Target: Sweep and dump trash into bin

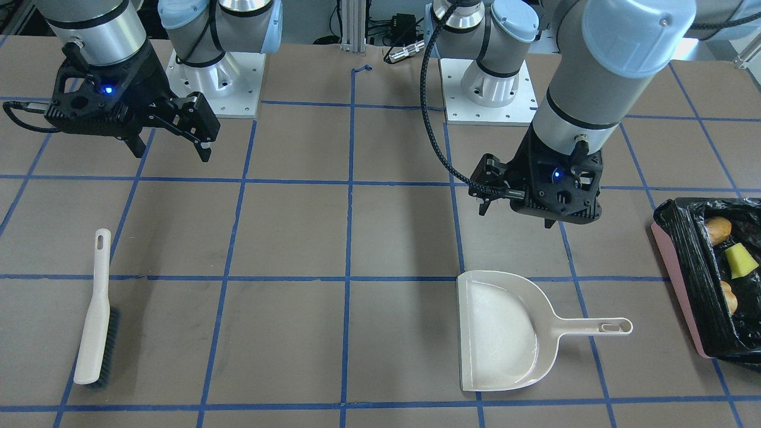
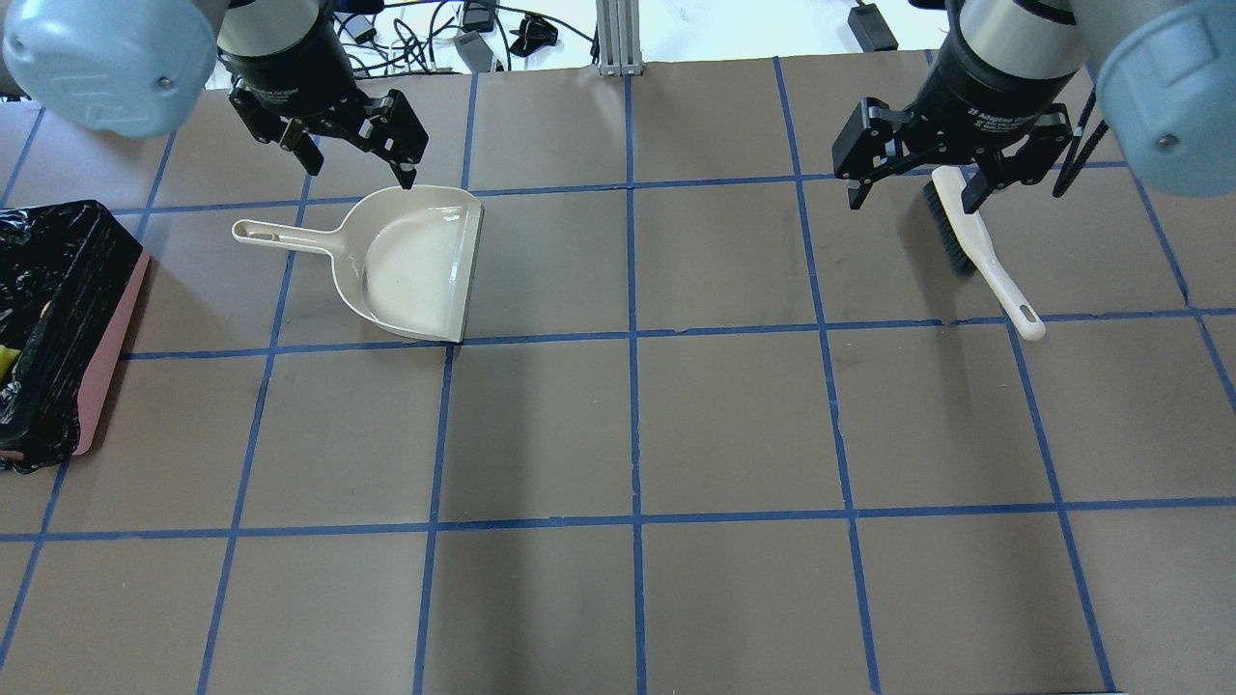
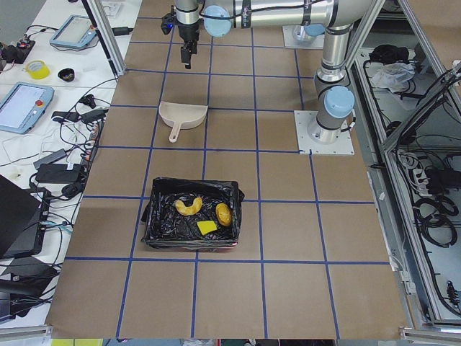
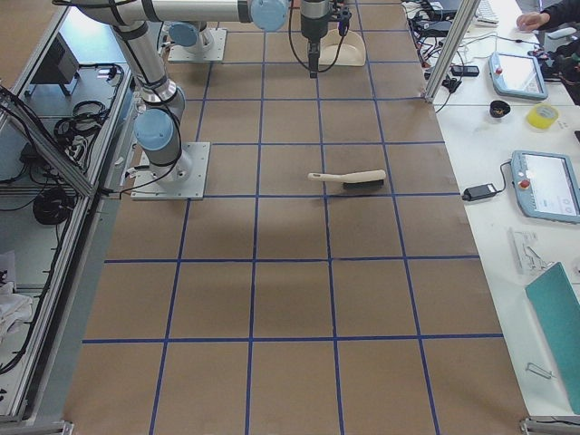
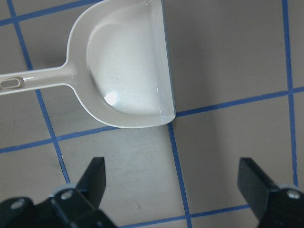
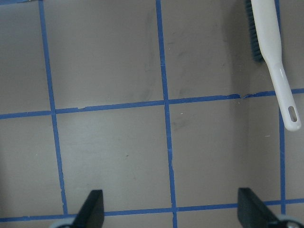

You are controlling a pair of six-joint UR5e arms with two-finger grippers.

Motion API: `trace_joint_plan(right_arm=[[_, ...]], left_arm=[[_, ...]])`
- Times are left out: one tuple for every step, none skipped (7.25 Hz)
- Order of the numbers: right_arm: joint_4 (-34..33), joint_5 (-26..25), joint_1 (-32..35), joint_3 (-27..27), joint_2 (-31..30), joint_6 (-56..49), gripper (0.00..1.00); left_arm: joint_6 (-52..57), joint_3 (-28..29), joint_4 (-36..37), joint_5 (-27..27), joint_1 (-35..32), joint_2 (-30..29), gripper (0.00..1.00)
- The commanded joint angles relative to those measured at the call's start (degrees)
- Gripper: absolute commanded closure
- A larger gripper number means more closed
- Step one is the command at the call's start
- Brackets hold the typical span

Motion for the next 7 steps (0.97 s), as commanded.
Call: trace_joint_plan(right_arm=[[0.0,0.0,0.0,0.0,0.07,-0.03,0.0],[0.0,0.09,0.0,0.0,0.07,-0.03,0.0],[0.09,0.09,0.0,0.09,0.07,-0.03,0.0],[0.0,0.0,0.0,0.09,0.07,-0.03,0.0],[0.0,0.0,0.0,0.09,0.07,-0.03,0.0],[0.0,0.0,0.0,0.09,0.07,-0.03,0.0],[0.0,0.0,0.0,0.09,0.07,-0.03,0.0]], left_arm=[[0.03,-0.31,-1.77,0.59,-0.48,2.65,0.0],[-0.05,-0.66,-1.77,0.85,-0.48,3.44,0.0],[-0.05,-0.57,-1.68,0.68,-0.48,4.14,0.0],[0.03,-0.75,-1.94,0.77,-0.48,4.24,0.0],[0.03,-0.66,-1.68,0.77,-0.48,4.15,0.0],[-0.05,-0.75,-1.68,0.77,-0.48,3.71,0.0],[0.03,-0.75,-1.68,0.94,-0.48,4.06,0.0]])
